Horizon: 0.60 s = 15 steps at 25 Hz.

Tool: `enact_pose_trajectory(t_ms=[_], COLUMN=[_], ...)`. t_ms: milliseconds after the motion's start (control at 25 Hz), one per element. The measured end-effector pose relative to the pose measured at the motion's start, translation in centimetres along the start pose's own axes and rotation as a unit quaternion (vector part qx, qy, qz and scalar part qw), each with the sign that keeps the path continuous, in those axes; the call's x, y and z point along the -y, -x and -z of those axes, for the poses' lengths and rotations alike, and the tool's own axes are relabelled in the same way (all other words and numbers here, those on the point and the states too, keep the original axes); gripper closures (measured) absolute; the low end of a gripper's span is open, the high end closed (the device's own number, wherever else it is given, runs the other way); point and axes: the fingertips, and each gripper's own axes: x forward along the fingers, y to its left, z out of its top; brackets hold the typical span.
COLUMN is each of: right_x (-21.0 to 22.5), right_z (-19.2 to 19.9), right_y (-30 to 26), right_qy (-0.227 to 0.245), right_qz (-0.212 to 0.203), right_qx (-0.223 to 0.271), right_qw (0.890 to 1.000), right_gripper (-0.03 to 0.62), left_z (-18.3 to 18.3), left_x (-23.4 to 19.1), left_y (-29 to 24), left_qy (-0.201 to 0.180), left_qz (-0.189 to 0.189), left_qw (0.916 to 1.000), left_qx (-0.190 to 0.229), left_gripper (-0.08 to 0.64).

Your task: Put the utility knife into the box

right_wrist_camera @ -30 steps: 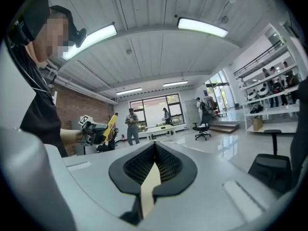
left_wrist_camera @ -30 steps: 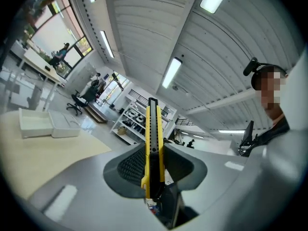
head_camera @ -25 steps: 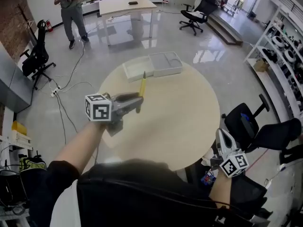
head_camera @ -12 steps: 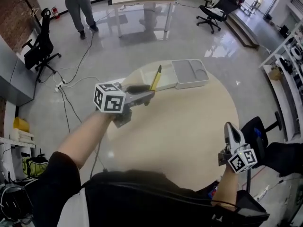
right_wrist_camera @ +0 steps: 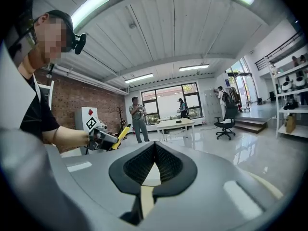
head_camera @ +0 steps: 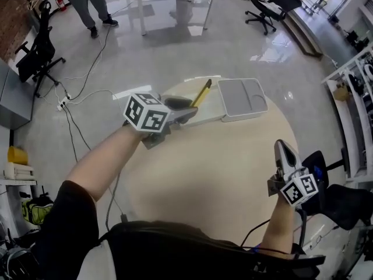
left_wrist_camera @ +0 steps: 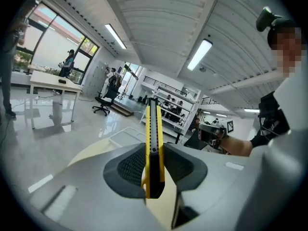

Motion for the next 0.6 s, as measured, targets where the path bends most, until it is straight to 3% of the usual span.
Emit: enact_pose_trajectory(t_ms=[320, 600], right_x=[2.8, 4.6], right_z=[3.5, 6.9], right_y=[-7.5, -11.6], right_qy=[-0.007, -0.01], right_qz=[-0.014, -0.026], right_qx=[-0.027, -0.053], right_qw=[1.0, 0.998], right_gripper=[0.578, 0.578], left_z=[2.3, 6.1], left_x=[-7.9, -13.9], left_y=[-6.9, -11.6], left_qy=[-0.045, -0.101], left_qz=[-0.017, -0.054], left_qw=[0.9965, 0.9809], left_qx=[-0.068, -0.157], left_gripper=[0.45, 0.45])
